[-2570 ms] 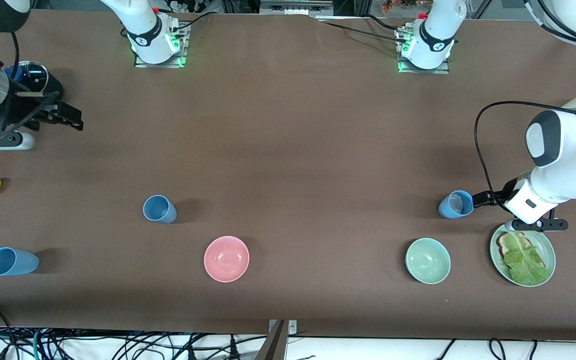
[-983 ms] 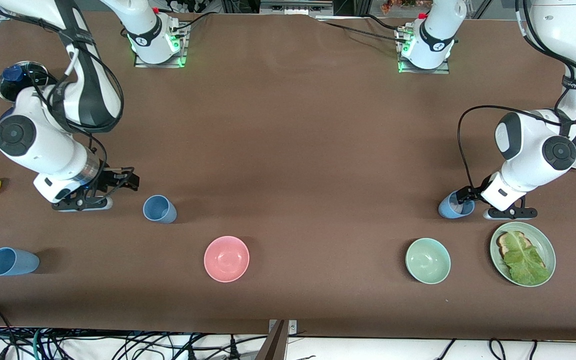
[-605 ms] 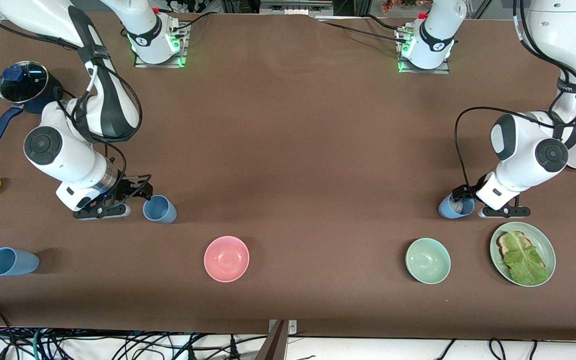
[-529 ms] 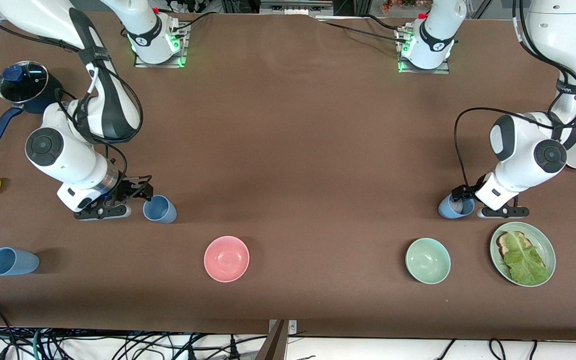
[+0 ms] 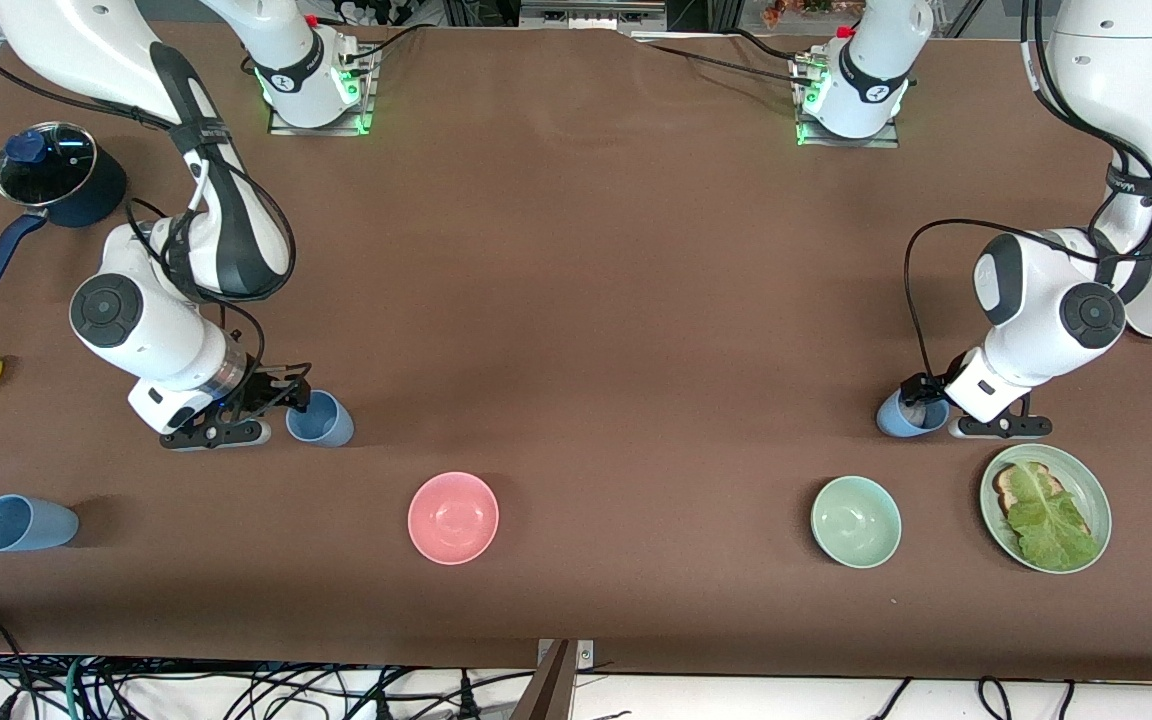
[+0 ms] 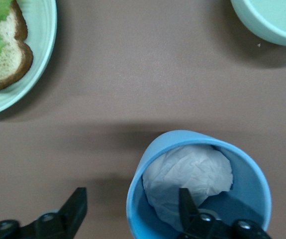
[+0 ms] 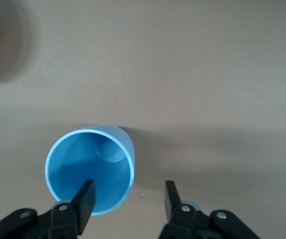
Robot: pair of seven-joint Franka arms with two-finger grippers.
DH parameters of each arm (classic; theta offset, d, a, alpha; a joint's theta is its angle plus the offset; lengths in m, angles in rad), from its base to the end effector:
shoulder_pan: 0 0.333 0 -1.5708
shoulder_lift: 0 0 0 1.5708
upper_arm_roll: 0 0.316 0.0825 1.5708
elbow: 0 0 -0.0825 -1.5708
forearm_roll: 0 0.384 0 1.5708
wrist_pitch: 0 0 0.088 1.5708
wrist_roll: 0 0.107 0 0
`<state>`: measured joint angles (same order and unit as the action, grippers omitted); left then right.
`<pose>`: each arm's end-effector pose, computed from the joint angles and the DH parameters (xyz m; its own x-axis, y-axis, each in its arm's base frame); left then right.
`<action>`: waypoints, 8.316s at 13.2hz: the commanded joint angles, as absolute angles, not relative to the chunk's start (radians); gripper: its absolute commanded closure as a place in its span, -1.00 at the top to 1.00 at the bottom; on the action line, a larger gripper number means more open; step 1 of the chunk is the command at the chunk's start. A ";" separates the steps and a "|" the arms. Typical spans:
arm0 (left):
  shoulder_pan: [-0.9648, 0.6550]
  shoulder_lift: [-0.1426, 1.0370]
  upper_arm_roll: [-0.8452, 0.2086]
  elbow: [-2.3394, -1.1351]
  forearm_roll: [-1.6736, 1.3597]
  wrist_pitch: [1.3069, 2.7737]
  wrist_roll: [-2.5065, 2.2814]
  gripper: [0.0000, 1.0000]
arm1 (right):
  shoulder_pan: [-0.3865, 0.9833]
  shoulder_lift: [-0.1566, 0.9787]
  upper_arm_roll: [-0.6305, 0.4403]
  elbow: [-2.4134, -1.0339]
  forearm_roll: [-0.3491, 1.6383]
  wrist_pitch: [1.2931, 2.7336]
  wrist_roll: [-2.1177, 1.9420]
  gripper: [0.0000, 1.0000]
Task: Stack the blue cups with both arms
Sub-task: 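Grasp the blue cup with the right gripper while the left gripper lifts its cup, then carry the tissue cup toward the table middle while the right gripper lifts its cup, then set down the tissue cup and open the left gripper while the right gripper approaches, then lower the right gripper's cup into the tissue cup while the left gripper withdraws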
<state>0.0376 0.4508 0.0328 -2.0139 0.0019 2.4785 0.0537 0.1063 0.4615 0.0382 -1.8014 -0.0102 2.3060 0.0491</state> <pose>0.6048 0.0422 0.2282 0.9998 0.0117 0.0131 0.0119 -0.9998 -0.0162 0.6489 0.0922 0.2948 0.9943 0.0972 0.0430 0.0978 -0.9951 -0.0113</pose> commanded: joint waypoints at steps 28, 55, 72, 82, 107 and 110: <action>-0.006 0.390 -0.188 -1.855 -0.040 2.255 -0.398 -1.00 | 0.097 0.522 0.044 -1.775 -0.008 2.372 0.069 -1.00; -0.466 0.626 -0.262 -1.695 0.201 2.384 -1.370 -1.00 | 0.097 0.223 0.060 -1.775 -0.011 2.002 0.072 -1.00; -0.454 0.635 -0.267 -1.674 0.201 2.401 -1.379 0.46 | 0.233 0.245 0.138 -1.543 -0.002 1.772 0.362 -1.00; -0.329 0.466 -0.353 -1.652 0.198 2.111 -1.353 0.53 | 0.389 0.313 0.138 -1.485 -0.002 1.810 0.621 -1.00; -0.012 0.219 0.029 -1.577 -0.011 1.758 0.089 0.53 | 0.686 0.587 0.106 -1.327 -0.055 2.045 0.930 -1.00; -0.003 0.221 0.038 -1.575 -0.015 1.743 0.118 0.54 | 0.707 0.617 0.075 -1.307 -0.057 2.066 0.928 -1.00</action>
